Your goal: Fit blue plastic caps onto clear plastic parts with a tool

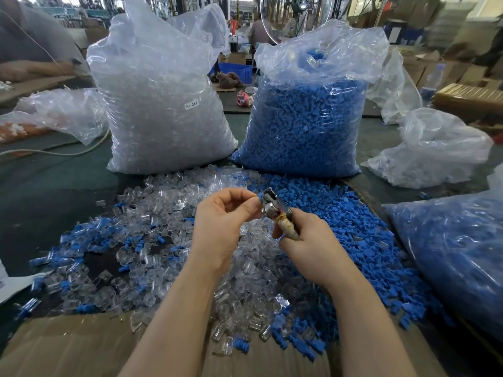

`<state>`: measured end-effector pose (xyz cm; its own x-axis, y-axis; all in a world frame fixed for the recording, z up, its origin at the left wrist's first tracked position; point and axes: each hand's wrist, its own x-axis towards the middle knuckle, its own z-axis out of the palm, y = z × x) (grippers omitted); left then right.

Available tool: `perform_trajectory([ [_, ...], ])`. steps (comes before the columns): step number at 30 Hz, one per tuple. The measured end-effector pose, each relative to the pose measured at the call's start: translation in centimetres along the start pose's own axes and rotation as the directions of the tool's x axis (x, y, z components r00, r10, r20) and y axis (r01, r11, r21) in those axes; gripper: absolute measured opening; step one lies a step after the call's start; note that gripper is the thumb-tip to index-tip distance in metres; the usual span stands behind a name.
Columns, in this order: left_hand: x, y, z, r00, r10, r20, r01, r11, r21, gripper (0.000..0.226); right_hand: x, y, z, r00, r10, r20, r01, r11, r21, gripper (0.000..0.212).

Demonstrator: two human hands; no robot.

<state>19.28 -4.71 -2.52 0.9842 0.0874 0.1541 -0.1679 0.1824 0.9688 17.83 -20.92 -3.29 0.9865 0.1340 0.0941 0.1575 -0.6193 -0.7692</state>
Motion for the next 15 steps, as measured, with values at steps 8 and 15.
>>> perform_trajectory([
  [8, 0.4, 0.6, -1.2, 0.954, -0.247, -0.171, 0.181, 0.927, -0.328, 0.024, 0.1, 0.0, 0.2, 0.997, -0.002, -0.071, -0.003, 0.997, -0.073, 0.004],
  [15, 1.0, 2.8, -7.4, 0.745, -0.421, -0.517, -0.217, 0.58, -0.785, 0.008, 0.4, 1.5, -0.6, 0.955, 0.175, -0.238, -0.224, 0.954, -0.198, 0.005],
])
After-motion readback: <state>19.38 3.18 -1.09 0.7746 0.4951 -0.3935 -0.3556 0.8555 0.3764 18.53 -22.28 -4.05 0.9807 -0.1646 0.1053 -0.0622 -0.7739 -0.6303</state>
